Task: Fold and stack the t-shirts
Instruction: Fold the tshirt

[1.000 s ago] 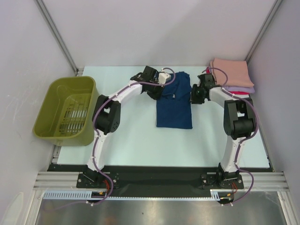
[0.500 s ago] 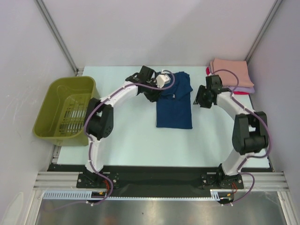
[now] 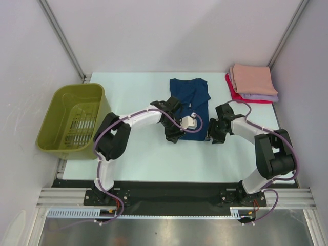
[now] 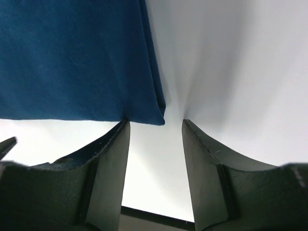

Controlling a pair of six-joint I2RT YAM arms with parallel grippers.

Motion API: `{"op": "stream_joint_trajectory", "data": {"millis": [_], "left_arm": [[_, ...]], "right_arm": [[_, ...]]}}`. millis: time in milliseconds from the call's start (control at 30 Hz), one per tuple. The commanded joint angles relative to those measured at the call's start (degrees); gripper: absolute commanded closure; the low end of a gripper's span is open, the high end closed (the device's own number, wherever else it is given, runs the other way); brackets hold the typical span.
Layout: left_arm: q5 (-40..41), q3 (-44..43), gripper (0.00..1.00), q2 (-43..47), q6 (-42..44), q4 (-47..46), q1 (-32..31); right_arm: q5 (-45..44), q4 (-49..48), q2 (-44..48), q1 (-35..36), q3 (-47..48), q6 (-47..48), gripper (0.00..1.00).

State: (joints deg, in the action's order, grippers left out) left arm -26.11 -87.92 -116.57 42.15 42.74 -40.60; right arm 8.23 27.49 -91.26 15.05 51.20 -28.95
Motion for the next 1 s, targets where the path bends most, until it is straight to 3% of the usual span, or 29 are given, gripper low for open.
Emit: {"op": "stream_joint_trajectory", "data": {"millis": [0, 200, 333, 367, 400, 433, 500, 767, 967], "left_arm": [[-0.2, 2.1, 0.45, 1.4, 3.4, -2.7, -0.6], [5.4, 5.6, 0.46, -0.2, 0.8, -7.6, -2.0], [6.8, 5.7, 0.53, -0.9, -0.1, -7.9, -2.0], [7.2, 5.7, 0.58, -0.9, -0.1, -7.8, -2.0], [7.9, 5.7, 0.74, -1.0, -0.6, -7.9, -2.0], [8.3, 5.6, 0.82, -0.8, -0.8, -7.9, -2.0], [9.1, 5.4, 1.0, -0.4, -1.9, -8.0, -1.9], [6.5, 7.0, 1.0, 4.9, -3.8, -2.6, -1.8], [3.1, 10.7, 1.0, 13.0, -4.9, 3.1, -1.9]], "right_arm": [[0.4, -3.3, -0.3, 0.2, -0.7, -1.2, 0.49], [0.6, -6.4, -0.3, 0.0, -3.5, -2.2, 0.57], [0.4, -7.6, -1.2, -0.5, -2.9, -2.2, 0.81], [0.5, -8.1, -1.3, -0.8, -2.9, -2.2, 0.91], [0.5, -8.1, -1.4, -1.2, -2.9, -2.1, 0.96], [0.8, -8.1, -1.2, -1.9, -3.0, -2.1, 1.0], [1.3, -6.9, -0.3, -2.2, -3.1, -1.8, 1.0], [1.2, 3.2, 12.5, 0.1, -5.8, -2.3, 1.0], [0.8, 14.1, 22.9, 5.7, -8.6, -6.6, 1.0]]}}
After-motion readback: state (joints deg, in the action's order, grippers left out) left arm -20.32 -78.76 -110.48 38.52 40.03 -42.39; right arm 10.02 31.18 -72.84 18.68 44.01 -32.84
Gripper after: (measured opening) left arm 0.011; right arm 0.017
